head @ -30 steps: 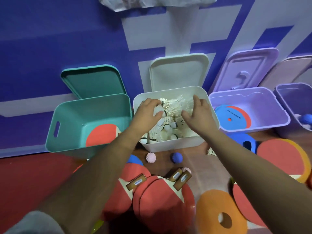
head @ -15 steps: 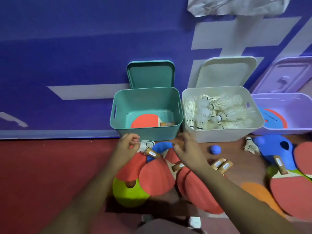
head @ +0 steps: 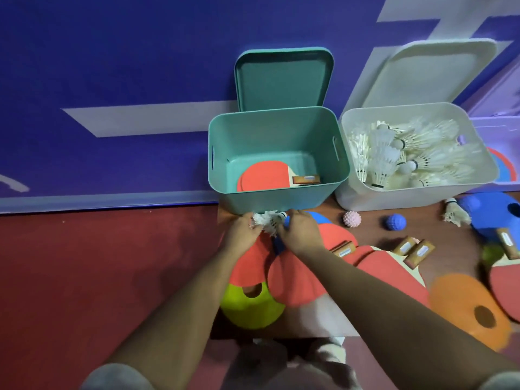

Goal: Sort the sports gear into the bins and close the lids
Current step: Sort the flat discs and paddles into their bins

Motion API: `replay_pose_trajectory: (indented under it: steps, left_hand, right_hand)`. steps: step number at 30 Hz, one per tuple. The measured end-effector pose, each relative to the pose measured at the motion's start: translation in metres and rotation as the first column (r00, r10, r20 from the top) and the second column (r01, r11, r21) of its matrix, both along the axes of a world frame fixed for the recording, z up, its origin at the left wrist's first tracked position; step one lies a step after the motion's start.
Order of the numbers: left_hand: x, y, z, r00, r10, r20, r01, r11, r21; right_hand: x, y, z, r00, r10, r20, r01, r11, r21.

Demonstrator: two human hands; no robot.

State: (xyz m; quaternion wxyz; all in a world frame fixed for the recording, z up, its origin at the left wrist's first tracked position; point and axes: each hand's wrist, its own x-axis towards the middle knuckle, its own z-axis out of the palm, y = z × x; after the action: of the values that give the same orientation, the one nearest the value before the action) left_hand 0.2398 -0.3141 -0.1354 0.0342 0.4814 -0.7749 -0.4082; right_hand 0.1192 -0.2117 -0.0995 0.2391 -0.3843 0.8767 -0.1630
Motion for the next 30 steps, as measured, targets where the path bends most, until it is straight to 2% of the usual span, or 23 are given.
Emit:
replay_pose_trajectory:
  steps: [2,5,9,13,17,20,22,26,30]
  left_hand:
    - [-0.005,-0.004,-0.013,1.000,-0.012,0.019,0.012,1.000,0.025]
    - [-0.006,-0.005,-0.026,0.998,0.034,-0.044,-0.029,0.995,0.099]
    - [-0.006,-0.008,-0.033,0.976,0.151,-0.157,-0.124,0.978,0.166]
    - [0.002,-0.007,-0.023,0.933,0.265,-0.245,-0.218,0.955,0.201]
    - [0.021,-0.002,-0.007,0.894,0.307,-0.325,-0.249,0.946,0.209]
    - [0.031,-0.001,0.003,0.888,0.331,-0.319,-0.280,0.940,0.197]
    - [0.037,-0.001,0.009,0.902,0.331,-0.278,-0.296,0.942,0.161]
    - [0.053,-0.004,0.010,0.899,0.358,-0.253,-0.332,0.933,0.138]
    - [0.070,-0.012,0.001,0.963,0.201,-0.180,-0.206,0.978,-0.009]
  right_hand:
    - [0.002,-0.011,-0.009,0.999,0.003,-0.038,0.000,0.997,0.072]
    - [0.001,-0.022,-0.021,0.999,0.006,-0.034,-0.003,0.994,0.105]
    - [0.000,-0.027,-0.031,0.992,0.016,-0.128,-0.006,0.997,0.076]
    - [0.000,-0.025,-0.030,0.977,0.015,-0.213,-0.023,0.999,-0.031]
    - [0.001,-0.013,-0.022,0.983,-0.095,-0.154,0.073,0.987,-0.143]
    - [0.006,-0.010,-0.012,0.997,-0.072,-0.013,0.068,0.978,-0.196]
    - [0.010,-0.014,-0.007,1.000,-0.026,0.007,0.026,0.993,-0.119]
    - [0.009,-0.026,-0.008,0.998,0.052,-0.031,-0.047,0.989,0.142]
    - [0.002,-0.035,-0.021,0.994,0.087,0.060,-0.099,0.966,0.240]
